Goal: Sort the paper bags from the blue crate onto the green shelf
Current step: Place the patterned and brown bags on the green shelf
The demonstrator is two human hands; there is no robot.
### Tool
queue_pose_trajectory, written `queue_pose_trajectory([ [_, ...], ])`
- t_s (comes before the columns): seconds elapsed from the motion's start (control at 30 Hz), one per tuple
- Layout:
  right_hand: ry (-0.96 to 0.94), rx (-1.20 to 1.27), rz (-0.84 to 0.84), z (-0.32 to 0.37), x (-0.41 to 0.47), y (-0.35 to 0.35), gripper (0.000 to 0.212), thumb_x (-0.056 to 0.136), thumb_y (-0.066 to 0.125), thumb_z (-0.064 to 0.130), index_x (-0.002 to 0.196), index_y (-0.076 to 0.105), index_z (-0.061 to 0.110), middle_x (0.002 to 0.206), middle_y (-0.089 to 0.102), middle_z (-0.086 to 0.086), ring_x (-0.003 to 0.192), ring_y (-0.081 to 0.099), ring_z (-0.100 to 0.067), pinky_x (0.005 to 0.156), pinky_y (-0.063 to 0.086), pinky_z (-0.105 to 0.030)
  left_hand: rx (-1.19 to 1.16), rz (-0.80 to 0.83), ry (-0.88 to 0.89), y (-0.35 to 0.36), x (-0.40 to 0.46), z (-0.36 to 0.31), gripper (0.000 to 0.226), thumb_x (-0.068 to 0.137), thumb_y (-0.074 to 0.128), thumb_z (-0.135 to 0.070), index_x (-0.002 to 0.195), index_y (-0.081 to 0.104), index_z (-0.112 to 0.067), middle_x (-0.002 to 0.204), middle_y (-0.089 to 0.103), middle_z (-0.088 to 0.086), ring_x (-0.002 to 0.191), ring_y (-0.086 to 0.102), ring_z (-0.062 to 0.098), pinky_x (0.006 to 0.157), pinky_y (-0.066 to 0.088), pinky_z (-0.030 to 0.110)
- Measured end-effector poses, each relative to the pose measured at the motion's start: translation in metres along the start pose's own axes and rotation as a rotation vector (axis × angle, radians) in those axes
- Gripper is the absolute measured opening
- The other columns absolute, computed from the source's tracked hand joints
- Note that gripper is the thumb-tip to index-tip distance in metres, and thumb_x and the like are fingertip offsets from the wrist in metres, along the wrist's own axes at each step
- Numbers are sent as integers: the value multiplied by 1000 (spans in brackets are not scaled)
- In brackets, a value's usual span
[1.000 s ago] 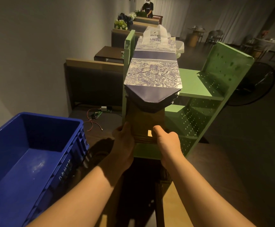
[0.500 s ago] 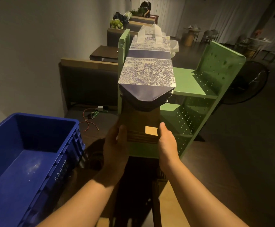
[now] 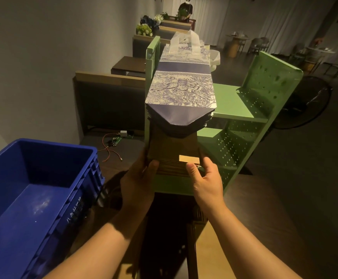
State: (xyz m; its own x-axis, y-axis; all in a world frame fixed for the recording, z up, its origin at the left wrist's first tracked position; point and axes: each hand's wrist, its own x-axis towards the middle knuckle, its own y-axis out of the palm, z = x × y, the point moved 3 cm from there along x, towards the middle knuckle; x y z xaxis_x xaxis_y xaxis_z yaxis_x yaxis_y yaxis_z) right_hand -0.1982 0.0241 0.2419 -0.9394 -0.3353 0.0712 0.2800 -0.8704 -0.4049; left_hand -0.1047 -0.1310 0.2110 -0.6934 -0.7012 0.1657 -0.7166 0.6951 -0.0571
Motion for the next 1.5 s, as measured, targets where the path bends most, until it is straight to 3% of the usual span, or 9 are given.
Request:
queue_pose_trajectory([
  [0.13, -28, -66, 12, -12, 0, -1, 16, 96, 65, 36, 111, 59, 38, 103, 57, 15, 102, 54, -5, 74, 37, -1, 148, 34, 57, -3, 2, 9, 31, 94, 62, -49, 123, 66, -39, 101, 75, -20, 95, 72, -1, 82, 62, 30],
  [0.3, -35, -41, 47, -10, 2, 2, 24, 99, 64, 25, 99, 48, 44, 94, 47, 30, 90, 49, 13, 73, 35, 3, 198, -1, 90, -4, 2, 9, 33, 95, 60, -49, 118, 71, -30, 99, 75, -17, 91, 71, -4, 76, 58, 24],
  [0.53, -46, 28, 10, -21, 0, 6, 15, 95, 70, 30, 109, 66, 35, 109, 71, 14, 108, 63, -8, 96, 54, -39, 260, 21, 152, -3, 3, 10, 35, 94, 61, -48, 119, 69, -25, 98, 69, -21, 92, 65, -14, 70, 47, 5],
  [0.6, -51, 9, 13, -20, -2, 8, 34, 91, 69, 47, 120, 66, 29, 117, 70, 11, 113, 62, -10, 100, 53, -44, 253, 6, 137, -5, 5, 14, 46, 91, 56, -62, 117, 69, -27, 97, 70, -21, 91, 68, -8, 69, 49, 7],
  [0.67, -45, 24, -7, -19, -2, 7, 71, 84, 63, 66, 140, 57, 23, 135, 62, 8, 126, 56, -10, 109, 49, -40, 209, 25, 129, -5, 6, 15, 43, 95, 56, -59, 126, 65, -30, 102, 71, -19, 95, 71, -1, 73, 51, 9],
  [0.8, -73, 92, -68, -14, -3, 2, 58, 95, 66, 35, 148, 41, 35, 127, 45, 35, 113, 42, 24, 93, 34, 1, 89, 18, 144, -4, 4, 8, 39, 102, 60, -26, 141, 57, -28, 106, 72, -14, 95, 69, -8, 71, 52, 9],
  [1.17, -28, 183, -97, -19, -3, 3, 53, 97, 66, 24, 148, 50, 21, 132, 50, 20, 129, 43, 2, 101, 35, -12, 106, -19, 199, -5, -1, -1, 26, 103, 57, -25, 123, 61, -42, 78, 70, -20, 74, 67, -6, 60, 45, 5],
  [1.4, -8, 10, -15, -26, -14, -1, 64, 97, 61, 41, 153, 39, 19, 139, 43, 12, 132, 37, -2, 108, 33, -25, 142, 140, 126, -6, 4, 16, 42, 97, 64, -40, 139, 57, -42, 117, 73, -20, 109, 68, -2, 88, 55, 19],
  [1.5, -5, -50, 38, -36, -15, 2, 31, 98, 61, 38, 128, 55, 37, 127, 61, 13, 116, 51, 2, 95, 42, -14, 302, 156, 135, -9, 6, 24, 38, 96, 63, -44, 134, 62, -38, 114, 74, -19, 106, 68, -5, 91, 59, 32],
])
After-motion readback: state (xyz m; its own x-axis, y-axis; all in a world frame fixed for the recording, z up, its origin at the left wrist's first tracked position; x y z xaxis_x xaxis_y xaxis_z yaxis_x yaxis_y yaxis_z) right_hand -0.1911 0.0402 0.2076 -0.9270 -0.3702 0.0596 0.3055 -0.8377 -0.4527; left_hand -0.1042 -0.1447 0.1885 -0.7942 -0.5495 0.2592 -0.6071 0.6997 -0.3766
